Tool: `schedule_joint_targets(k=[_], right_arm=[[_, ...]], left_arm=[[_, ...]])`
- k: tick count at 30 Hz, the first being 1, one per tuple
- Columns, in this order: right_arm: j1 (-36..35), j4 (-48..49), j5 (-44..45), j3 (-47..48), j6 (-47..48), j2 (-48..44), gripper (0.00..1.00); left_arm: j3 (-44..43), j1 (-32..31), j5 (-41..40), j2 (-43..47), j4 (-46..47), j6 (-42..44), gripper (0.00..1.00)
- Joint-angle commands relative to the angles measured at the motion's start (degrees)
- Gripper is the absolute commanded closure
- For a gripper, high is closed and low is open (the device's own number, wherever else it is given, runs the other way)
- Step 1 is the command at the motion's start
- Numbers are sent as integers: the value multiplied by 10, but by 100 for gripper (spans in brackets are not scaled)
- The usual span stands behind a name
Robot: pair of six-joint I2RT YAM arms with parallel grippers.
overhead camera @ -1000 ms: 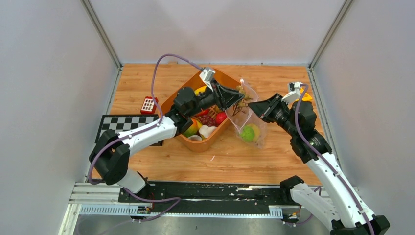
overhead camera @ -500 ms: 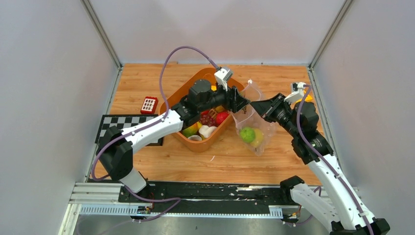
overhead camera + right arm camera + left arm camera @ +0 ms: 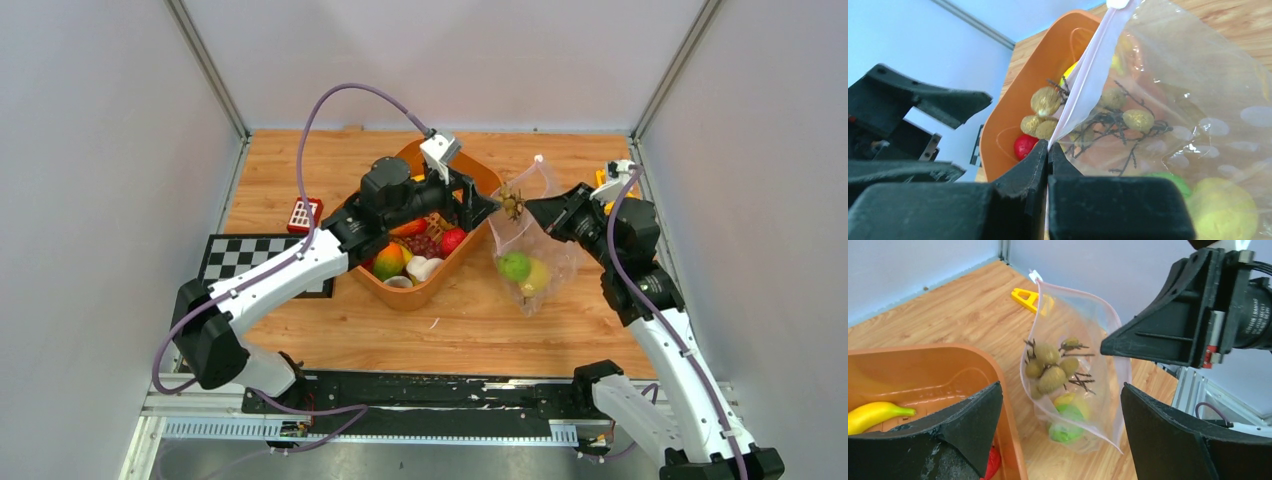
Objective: Place the food in the zip-top bag and seal the zipper
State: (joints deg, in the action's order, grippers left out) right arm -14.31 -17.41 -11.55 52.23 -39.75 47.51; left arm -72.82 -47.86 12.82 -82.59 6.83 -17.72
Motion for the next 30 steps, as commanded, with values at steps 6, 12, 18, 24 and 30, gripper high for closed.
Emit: schedule_joint_targets(k=[6, 12, 18, 24, 30], right_arm=[[1, 125, -60, -43, -30, -43, 100], [1, 101, -59, -43, -40, -22, 100], [0, 111, -73, -38, -36, -24, 100], [1, 100, -70, -35, -34, -27, 100], [1, 88, -56, -33, -32, -21, 100]], left_arm=[[-34, 0, -14, -43, -47, -25, 14], [-27, 0, -2, -25, -63, -35, 11], [-67, 1, 32, -68, -125, -36, 15], [-79, 0, 64, -86, -122, -53, 22], [-71, -3, 22, -62, -190, -15, 22]])
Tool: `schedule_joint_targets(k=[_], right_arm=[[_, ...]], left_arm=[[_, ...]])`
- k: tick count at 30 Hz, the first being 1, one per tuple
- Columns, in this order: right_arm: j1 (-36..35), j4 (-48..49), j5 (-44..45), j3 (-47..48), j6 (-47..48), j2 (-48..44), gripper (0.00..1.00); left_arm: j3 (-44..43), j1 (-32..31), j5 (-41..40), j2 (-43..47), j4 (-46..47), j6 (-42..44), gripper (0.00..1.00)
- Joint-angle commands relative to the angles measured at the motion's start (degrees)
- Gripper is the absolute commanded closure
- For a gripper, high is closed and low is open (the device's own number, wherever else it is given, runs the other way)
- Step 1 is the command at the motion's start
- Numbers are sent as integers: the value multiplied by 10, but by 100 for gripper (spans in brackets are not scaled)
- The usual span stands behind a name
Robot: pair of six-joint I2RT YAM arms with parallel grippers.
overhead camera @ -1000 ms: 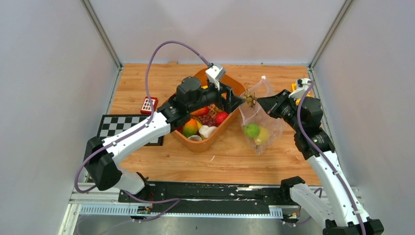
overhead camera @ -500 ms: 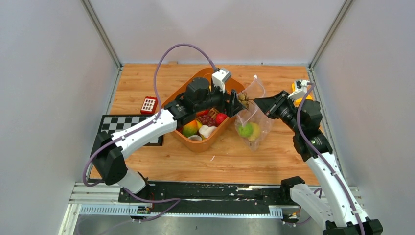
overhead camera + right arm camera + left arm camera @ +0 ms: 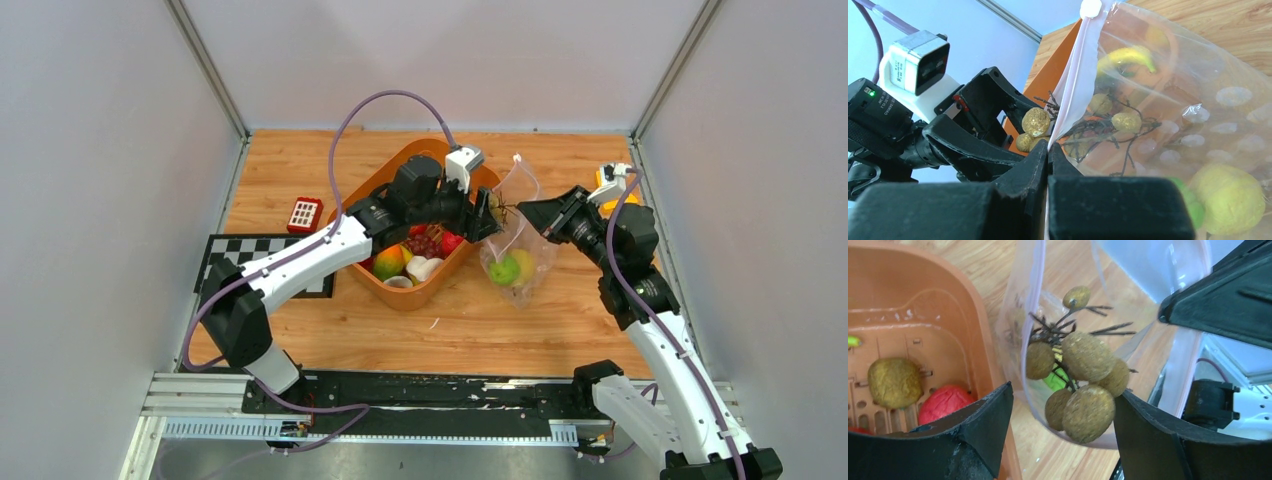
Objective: Place the food in the zip-top bag and seal the zipper
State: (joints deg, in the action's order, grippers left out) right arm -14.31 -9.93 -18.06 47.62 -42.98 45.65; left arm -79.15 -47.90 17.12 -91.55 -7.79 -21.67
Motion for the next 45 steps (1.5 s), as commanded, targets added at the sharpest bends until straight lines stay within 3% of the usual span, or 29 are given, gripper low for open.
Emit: schedule_joint_targets(k=[1, 8, 13, 17, 18, 19, 20, 29, 37, 41, 45], right_arm=[[1, 13, 8, 14, 1, 0, 100], [1, 8, -1, 27, 8, 9, 100], [1, -11, 0, 39, 28, 12, 100], [1, -22, -8, 47, 50, 14, 100], [1, -20, -14, 47, 55, 13, 100], [1, -18, -18, 47, 58, 11, 100], [1, -19, -22, 48, 63, 10, 100], [1, -19, -15, 44, 48, 5, 100], [1, -7, -21, 43, 40, 17, 100], [1, -7, -22, 47, 39, 18, 100], [1, -5, -20, 48, 39, 16, 100]], left_arm=[[-5, -4, -26, 32, -49, 28, 25], [-19, -14, -32, 33, -75, 45, 61], [-45, -17, -29, 37, -92, 48, 69], [-61, -18, -48, 50, -89, 46, 69], [-68, -18, -50, 50, -93, 47, 63], [-75, -18, -50, 48, -96, 50, 44], [-81, -18, -47, 45, -97, 51, 33], [-81, -19, -11, 7, -144, 56, 38], [-62, -23, -19, 50, -150, 57, 31], [-61, -28, -68, 42, -166, 51, 40], [-71, -35, -71, 23, -192, 51, 66]])
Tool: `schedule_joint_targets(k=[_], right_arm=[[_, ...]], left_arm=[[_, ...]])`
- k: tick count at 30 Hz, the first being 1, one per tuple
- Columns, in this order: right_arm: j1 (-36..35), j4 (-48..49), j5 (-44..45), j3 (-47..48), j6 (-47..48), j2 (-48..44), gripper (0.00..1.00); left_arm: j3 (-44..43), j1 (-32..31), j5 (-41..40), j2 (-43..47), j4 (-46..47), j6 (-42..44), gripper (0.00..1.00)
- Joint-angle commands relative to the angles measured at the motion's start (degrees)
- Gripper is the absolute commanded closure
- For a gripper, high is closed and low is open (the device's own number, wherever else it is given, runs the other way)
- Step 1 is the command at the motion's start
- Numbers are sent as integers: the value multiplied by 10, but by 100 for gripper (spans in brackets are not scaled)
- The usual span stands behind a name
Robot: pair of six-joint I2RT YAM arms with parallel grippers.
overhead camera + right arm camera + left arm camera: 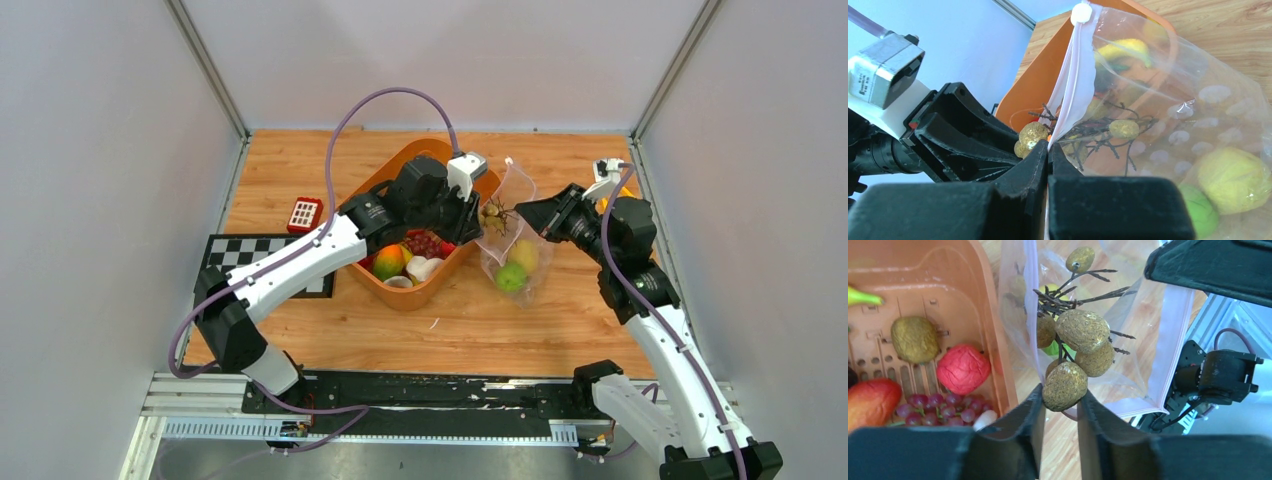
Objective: Place the food in the zip-top bag and seal the zipper
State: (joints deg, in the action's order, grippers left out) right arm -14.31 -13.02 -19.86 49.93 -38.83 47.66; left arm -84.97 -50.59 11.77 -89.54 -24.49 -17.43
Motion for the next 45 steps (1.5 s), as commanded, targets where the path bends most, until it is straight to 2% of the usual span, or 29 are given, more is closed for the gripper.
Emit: schedule_joint_targets(k=[1, 4, 6, 12, 17, 20, 25, 28, 31, 33, 35, 36, 37, 38, 41, 43, 45], right_arm=[[1, 26, 0, 24, -4, -4, 100], [1, 26, 2, 22, -3, 1, 100], [1, 26, 2, 18, -2, 4, 100], [1, 24, -21, 14, 8, 7, 100], [1, -2, -11, 23, 27, -4, 100], [1, -30, 13, 37, 59, -9, 100], [1, -101, 60, 75, 117, -5, 100], [1, -117, 89, 90, 143, -16, 100], [1, -100, 24, 103, 185, -18, 100], [1, -160, 22, 148, 204, 14, 100], [0, -225, 36, 185, 222, 54, 100], [1, -246, 50, 195, 222, 67, 100], [1, -249, 52, 191, 221, 73, 100], [1, -232, 36, 178, 219, 69, 100], [1, -182, 15, 141, 209, 48, 100], [1, -220, 118, 151, 197, 39, 100], [1, -233, 239, 152, 190, 18, 100]], left_arm=[[-13, -10, -17, 3, -26, 10, 71], [-13, -16, -2, 6, -20, 10, 82], [-14, -16, 12, 8, -10, 6, 82], [-48, -16, 10, 4, 15, 5, 62], [-106, -16, -35, -25, -47, 35, 90], [-110, -16, -43, -22, -45, 38, 100], [-121, -16, -53, -22, -44, 42, 100], [-132, -16, -112, -24, -52, 54, 100], [-159, -15, -142, -36, -59, 62, 100], [-187, -15, -165, -53, -80, 61, 100], [-201, -15, -115, -64, -79, 59, 100], [-199, -16, -52, -64, -53, 57, 100], [-194, -20, -4, -64, -30, 55, 100], [-197, -32, 3, -65, -24, 58, 100], [-222, -44, -51, -79, -65, 87, 100], [-235, -43, -116, -91, -109, 106, 100], [-227, -43, -288, -95, -137, 106, 100]])
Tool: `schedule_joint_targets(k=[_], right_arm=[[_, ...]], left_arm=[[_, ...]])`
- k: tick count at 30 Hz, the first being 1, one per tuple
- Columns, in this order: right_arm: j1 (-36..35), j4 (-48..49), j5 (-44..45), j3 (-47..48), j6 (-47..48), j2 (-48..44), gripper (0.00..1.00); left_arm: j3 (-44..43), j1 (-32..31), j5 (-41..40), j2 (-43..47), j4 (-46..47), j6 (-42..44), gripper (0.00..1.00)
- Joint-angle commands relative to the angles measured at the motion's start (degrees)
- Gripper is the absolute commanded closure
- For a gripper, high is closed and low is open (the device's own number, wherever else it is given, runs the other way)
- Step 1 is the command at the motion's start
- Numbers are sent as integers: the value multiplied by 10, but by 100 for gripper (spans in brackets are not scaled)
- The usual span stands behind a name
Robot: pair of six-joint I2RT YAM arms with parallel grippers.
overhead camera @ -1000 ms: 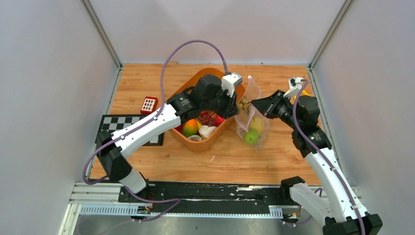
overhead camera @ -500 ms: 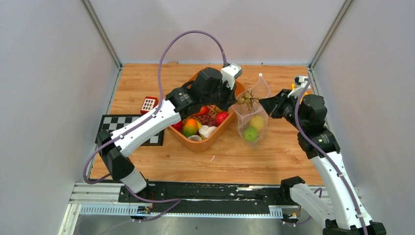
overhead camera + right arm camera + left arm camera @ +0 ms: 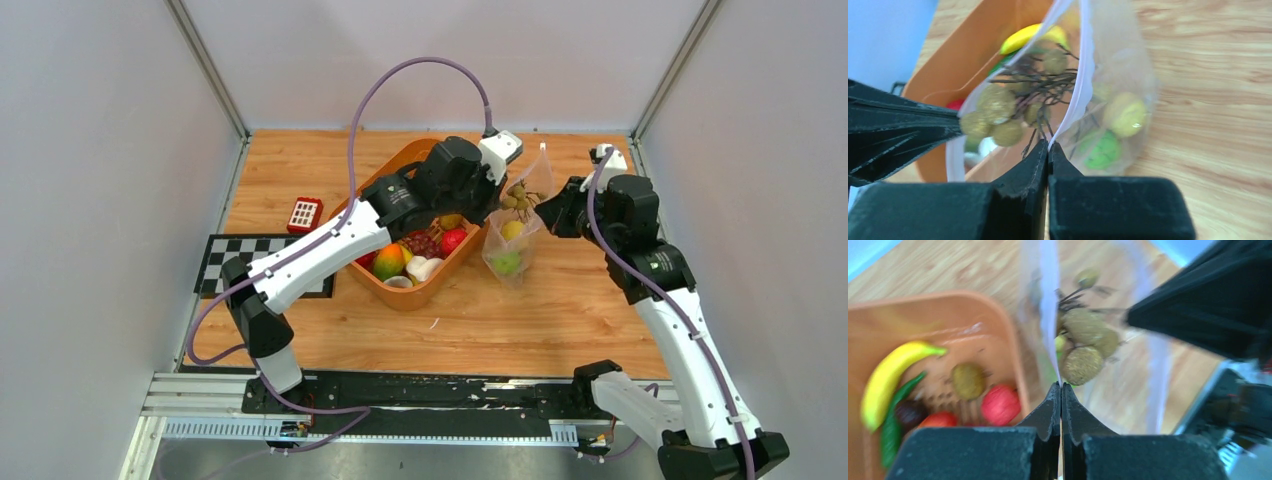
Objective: Place the food in the zip-top bag and seal the zipper
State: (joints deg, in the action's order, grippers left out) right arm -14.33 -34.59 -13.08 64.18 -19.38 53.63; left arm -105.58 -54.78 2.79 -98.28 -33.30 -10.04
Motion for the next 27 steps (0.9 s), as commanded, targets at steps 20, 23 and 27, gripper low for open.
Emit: schedule_joint_targets(k=[20, 23, 27], right_arm=[[2, 54, 29, -36, 15, -30, 100], [3, 29, 110, -37, 6, -25, 100], [3, 44, 149, -60, 14, -48, 100]], left_arm=[[109, 11, 220, 70, 202, -2, 100], [93, -5, 257, 68, 166, 42, 100], [129, 5, -41, 81, 130, 10, 100]])
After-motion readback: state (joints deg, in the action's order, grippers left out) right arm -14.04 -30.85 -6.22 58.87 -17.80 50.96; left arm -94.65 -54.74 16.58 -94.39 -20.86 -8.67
